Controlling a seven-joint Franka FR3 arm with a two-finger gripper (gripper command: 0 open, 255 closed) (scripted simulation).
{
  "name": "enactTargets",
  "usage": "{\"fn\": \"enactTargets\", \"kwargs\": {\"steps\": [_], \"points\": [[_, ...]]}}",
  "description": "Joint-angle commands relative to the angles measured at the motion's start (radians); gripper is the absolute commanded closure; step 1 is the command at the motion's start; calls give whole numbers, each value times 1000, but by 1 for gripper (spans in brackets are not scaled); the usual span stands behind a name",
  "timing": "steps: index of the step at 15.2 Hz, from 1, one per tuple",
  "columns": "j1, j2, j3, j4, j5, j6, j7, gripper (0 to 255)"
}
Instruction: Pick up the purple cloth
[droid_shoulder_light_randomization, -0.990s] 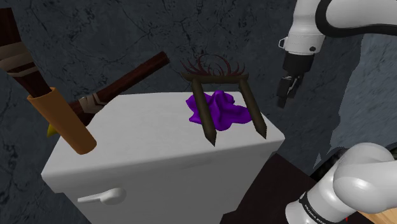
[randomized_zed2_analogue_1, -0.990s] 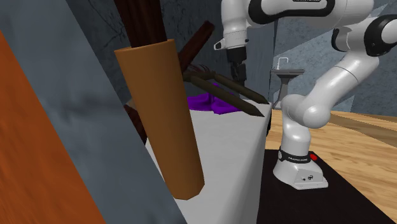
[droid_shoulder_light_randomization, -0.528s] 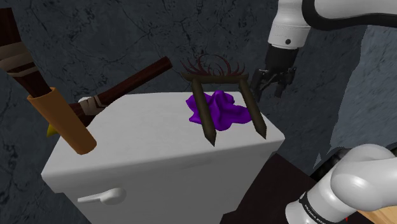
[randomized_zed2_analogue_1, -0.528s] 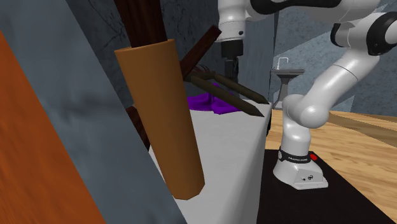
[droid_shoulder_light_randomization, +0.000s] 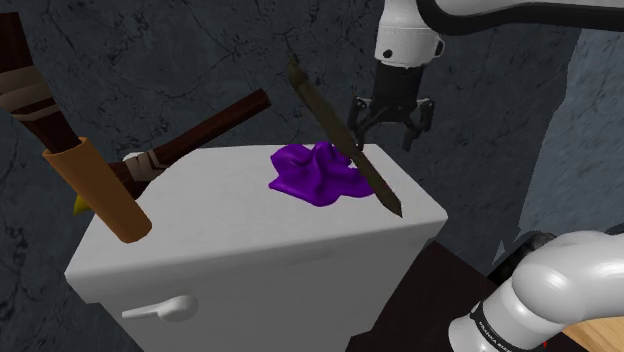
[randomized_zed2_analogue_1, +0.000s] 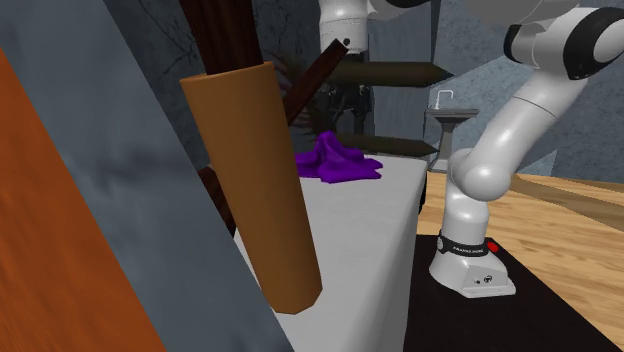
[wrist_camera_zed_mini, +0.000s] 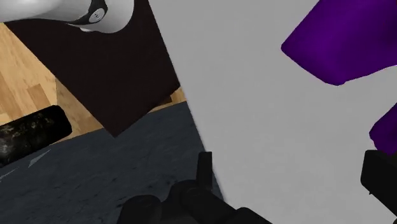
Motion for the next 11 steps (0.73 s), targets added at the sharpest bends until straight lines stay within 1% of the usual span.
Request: {"fn": "enactTargets", "kwargs": {"steps": [1, 2, 9, 11], "points": [[-49, 67, 69, 78, -16, 107, 151, 0], [-55, 75, 76, 86, -19, 109, 167, 0], [-44, 58, 86, -27, -6, 208, 167, 0], [-44, 58, 86, -27, -6, 208, 167, 0]]}}
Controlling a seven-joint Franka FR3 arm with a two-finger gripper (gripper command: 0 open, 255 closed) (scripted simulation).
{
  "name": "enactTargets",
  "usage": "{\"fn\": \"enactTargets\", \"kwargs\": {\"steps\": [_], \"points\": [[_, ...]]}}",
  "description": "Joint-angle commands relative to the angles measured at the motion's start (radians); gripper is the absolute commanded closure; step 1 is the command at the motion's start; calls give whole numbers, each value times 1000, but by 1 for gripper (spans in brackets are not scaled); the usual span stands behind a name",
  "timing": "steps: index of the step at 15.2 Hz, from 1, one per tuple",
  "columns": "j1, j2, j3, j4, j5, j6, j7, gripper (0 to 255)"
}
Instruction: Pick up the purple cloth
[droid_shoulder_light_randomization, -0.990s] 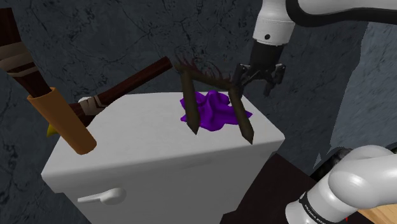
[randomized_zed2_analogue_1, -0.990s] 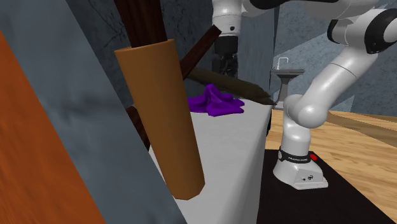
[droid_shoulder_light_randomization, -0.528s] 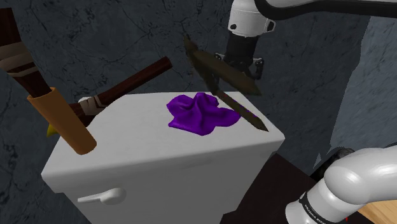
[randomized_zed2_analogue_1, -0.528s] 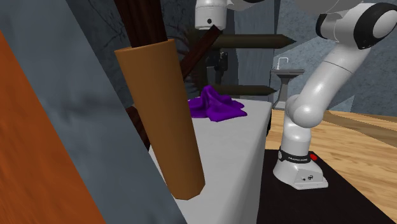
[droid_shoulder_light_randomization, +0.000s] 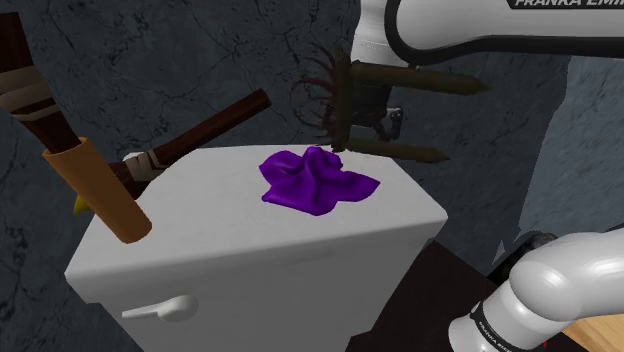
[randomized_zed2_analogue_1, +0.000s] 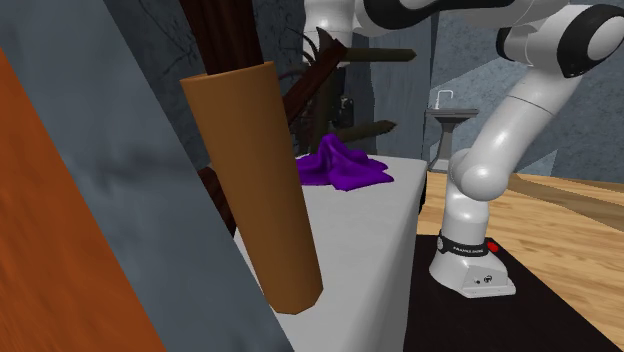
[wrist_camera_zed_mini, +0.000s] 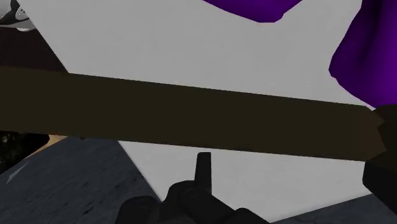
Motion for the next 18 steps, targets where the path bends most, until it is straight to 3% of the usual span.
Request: {"fn": "enactTargets", "kwargs": {"steps": [1, 10, 11, 18], "points": [[2, -1, 1, -7, 2, 4, 0, 255], [0, 4, 4, 8, -1, 8, 2, 255], [0, 4, 4, 8, -1, 8, 2, 0], [-30, -248, -23, -68, 284, -137, 539, 0]]}}
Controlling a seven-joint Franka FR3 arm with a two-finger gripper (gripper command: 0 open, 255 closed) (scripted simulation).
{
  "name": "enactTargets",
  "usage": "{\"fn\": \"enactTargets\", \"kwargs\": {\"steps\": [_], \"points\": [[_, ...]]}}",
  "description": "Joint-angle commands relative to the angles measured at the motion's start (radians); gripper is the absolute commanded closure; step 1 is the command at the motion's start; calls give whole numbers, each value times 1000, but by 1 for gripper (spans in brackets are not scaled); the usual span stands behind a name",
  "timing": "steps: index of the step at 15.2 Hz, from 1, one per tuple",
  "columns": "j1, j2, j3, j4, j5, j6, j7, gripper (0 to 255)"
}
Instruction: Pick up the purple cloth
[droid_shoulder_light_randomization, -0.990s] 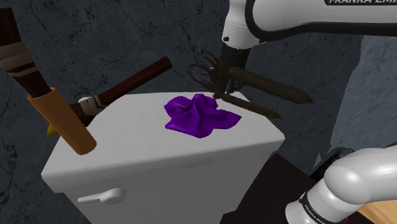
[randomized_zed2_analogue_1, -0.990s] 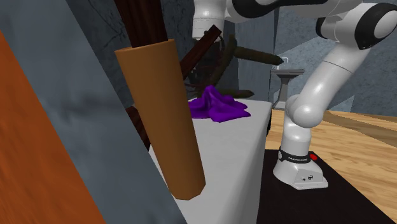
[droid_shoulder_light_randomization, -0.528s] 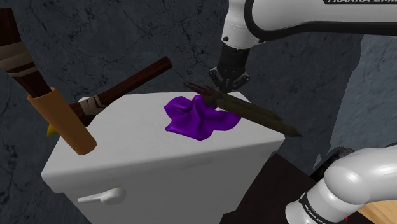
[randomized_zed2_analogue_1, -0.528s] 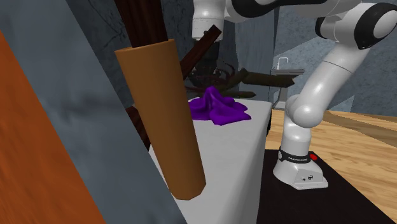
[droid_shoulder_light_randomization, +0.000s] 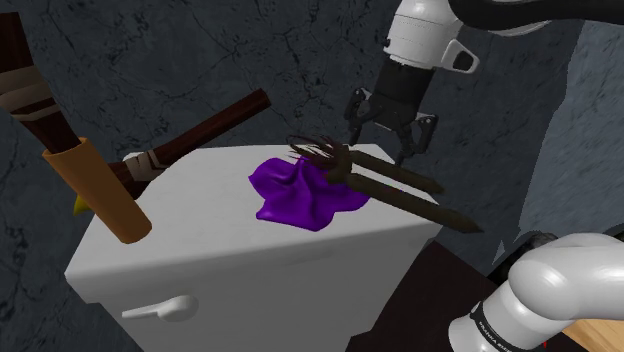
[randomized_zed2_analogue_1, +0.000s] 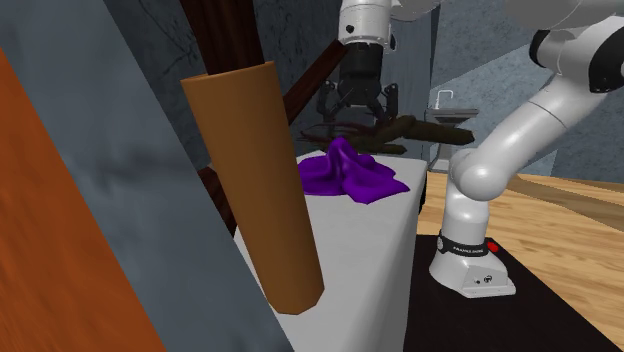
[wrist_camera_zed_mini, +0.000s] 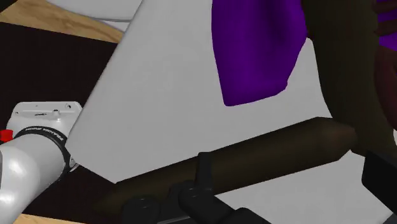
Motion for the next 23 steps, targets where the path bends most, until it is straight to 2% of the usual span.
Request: {"fn": "enactTargets", "kwargs": {"steps": [1, 2, 9, 11, 12, 16, 20, 21, 23], "points": [[-16, -61, 8, -10, 84, -29, 185, 0], [-20, -74, 9, -12, 100, -35, 219, 0], [-6, -101, 36, -124, 128, 51, 200, 0], [-2, -99, 34, -124, 126, 52, 202, 0], [-1, -102, 32, -123, 126, 47, 203, 255], [-4, -97, 28, -110, 121, 38, 204, 255], [-16, -64, 57, -78, 122, 50, 224, 255], [14, -92, 25, -126, 117, 58, 211, 255], [25, -80, 10, -98, 101, 40, 223, 255]]}}
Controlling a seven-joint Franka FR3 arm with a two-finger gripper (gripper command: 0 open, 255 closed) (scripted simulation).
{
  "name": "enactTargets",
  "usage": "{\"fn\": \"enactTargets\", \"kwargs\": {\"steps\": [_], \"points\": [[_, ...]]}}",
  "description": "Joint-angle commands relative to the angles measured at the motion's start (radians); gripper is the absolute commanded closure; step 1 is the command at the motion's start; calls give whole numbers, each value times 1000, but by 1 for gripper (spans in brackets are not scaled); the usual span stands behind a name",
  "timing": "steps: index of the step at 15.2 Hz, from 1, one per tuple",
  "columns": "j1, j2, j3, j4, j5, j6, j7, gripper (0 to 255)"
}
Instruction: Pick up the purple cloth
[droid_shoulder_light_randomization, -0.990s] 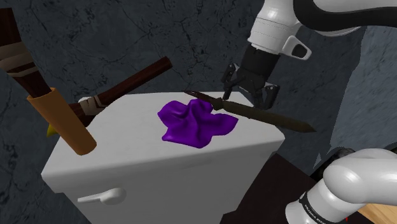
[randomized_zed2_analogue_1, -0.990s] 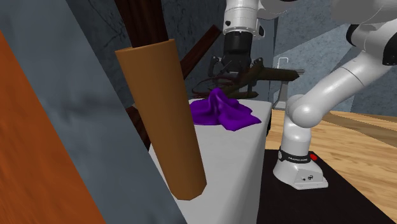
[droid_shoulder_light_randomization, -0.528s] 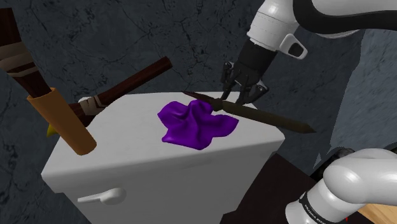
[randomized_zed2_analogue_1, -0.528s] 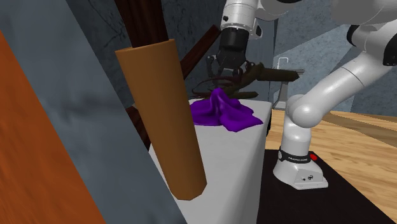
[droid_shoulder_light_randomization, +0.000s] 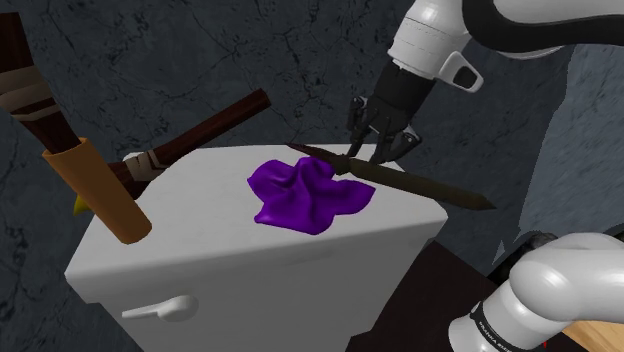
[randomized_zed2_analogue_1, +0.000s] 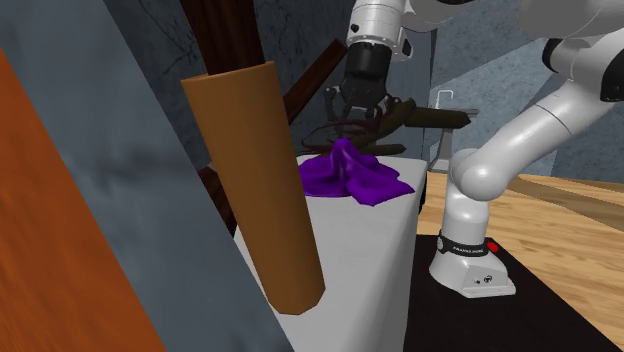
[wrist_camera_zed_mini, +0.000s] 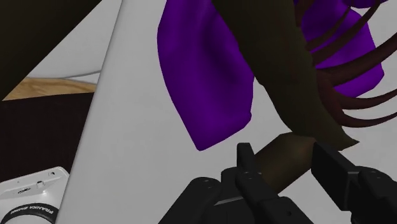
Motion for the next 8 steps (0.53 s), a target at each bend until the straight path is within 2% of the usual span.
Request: {"fn": "enactTargets", "kwargs": {"steps": [1, 7, 8], "points": [[15, 17, -8, 10, -12, -109, 11, 255], [21, 47, -36, 101, -41, -173, 36, 255], [22, 42, -32, 87, -36, -155, 34, 255]]}}
